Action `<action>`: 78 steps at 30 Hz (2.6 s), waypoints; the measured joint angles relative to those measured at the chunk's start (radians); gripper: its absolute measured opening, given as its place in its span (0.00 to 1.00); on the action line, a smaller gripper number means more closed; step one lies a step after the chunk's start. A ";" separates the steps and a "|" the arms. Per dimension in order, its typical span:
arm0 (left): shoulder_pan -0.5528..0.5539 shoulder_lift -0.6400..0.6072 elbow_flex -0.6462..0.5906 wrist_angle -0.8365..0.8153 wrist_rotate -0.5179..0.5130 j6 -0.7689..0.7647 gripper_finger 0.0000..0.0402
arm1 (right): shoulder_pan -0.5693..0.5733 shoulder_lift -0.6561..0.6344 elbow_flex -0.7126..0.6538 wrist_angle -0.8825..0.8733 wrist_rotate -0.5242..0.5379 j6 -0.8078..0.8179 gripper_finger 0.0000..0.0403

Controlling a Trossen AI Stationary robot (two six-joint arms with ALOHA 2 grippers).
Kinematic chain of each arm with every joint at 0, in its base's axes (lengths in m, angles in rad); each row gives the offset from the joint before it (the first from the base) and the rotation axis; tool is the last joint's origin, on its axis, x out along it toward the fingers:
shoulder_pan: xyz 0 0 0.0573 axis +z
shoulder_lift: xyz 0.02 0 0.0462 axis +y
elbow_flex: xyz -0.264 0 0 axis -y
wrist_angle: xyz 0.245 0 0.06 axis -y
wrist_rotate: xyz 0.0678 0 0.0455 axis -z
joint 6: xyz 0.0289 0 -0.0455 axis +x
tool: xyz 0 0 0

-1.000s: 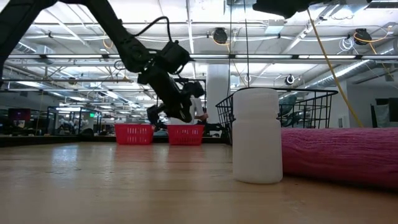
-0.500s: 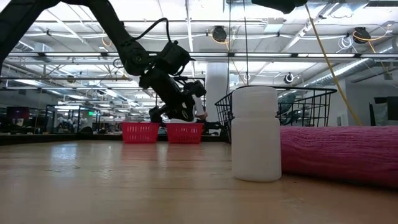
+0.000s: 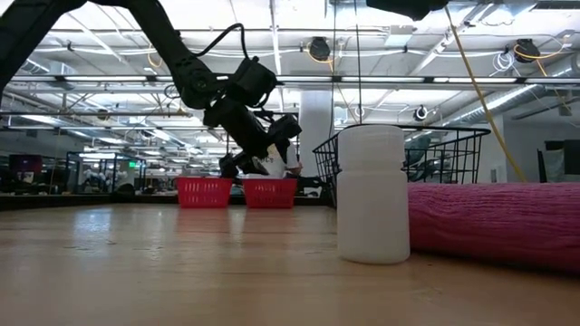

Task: Pick & Place Medicine items
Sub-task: Put the black bandage into the right orange basket, then adjust the left orange basket on the table, then put the white pill bottle into the left orange basket

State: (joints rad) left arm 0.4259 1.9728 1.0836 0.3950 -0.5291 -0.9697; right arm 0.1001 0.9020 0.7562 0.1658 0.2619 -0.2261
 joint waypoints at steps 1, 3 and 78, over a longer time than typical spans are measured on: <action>0.000 0.000 0.000 0.000 -0.011 -0.020 0.57 | 0.000 0.000 0.000 0.000 0.000 0.000 0.52; 0.000 0.000 0.000 0.000 -0.027 -0.051 0.58 | 0.000 0.000 0.000 -0.002 0.000 0.002 0.52; -0.182 -0.952 -0.542 -0.475 0.234 0.362 0.59 | 0.315 0.088 0.001 -0.004 0.206 0.007 0.52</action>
State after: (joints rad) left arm 0.2435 1.0211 0.5421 -0.0797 -0.2953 -0.6078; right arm 0.4153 0.9905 0.7570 0.1615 0.4677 -0.2189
